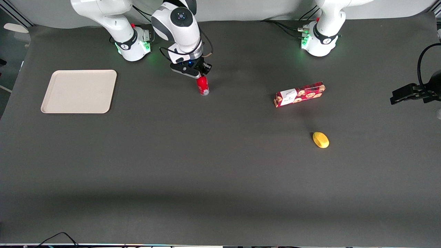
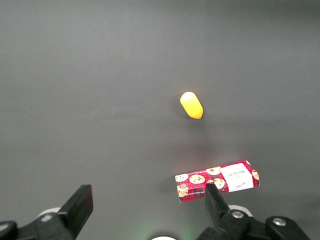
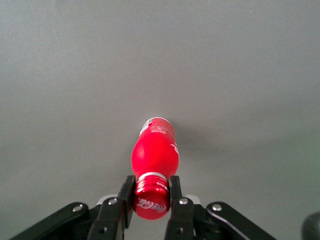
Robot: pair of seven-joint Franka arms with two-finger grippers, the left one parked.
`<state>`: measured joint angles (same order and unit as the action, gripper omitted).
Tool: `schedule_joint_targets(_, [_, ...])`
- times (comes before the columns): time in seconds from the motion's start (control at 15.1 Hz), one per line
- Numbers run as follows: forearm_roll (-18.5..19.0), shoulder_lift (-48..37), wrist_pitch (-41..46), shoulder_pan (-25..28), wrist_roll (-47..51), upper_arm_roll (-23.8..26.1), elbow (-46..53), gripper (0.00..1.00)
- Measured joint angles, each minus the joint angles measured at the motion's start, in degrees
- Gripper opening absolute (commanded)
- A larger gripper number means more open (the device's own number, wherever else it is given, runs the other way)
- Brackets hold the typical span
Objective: Place coke bottle on tray
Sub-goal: 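Lower the right gripper around the bottle neck and close it, then lift the bottle and carry it toward the white tray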
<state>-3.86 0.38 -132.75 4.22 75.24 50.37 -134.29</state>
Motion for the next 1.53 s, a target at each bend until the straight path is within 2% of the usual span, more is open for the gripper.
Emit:
schedule_joint_targets(0.27, [0.28, -0.02, 2.51, -0.04, 0.0, -0.14, 2.79, 0.0])
schedule_joint_targets(0.4, [0.61, -0.16, 11.48, -0.15, -0.8, -1.26, 9.61, 0.0])
schedule_joint_targets(0.6, [0.71, -0.68, 25.88, -0.25, -7.36, -5.7, 21.59, 0.0])
schedule_joint_targets(1.06, [0.75, -3.33, 50.04, -0.45, -30.12, -20.53, 39.49, 0.0])
schedule_joint_targets(1.33, [0.75, -7.31, 63.14, -0.44, -44.64, -30.23, 46.49, 0.0])
schedule_joint_targets(1.53, [0.85, -12.03, 69.95, -0.36, -58.27, -39.56, 48.5, 0.0])
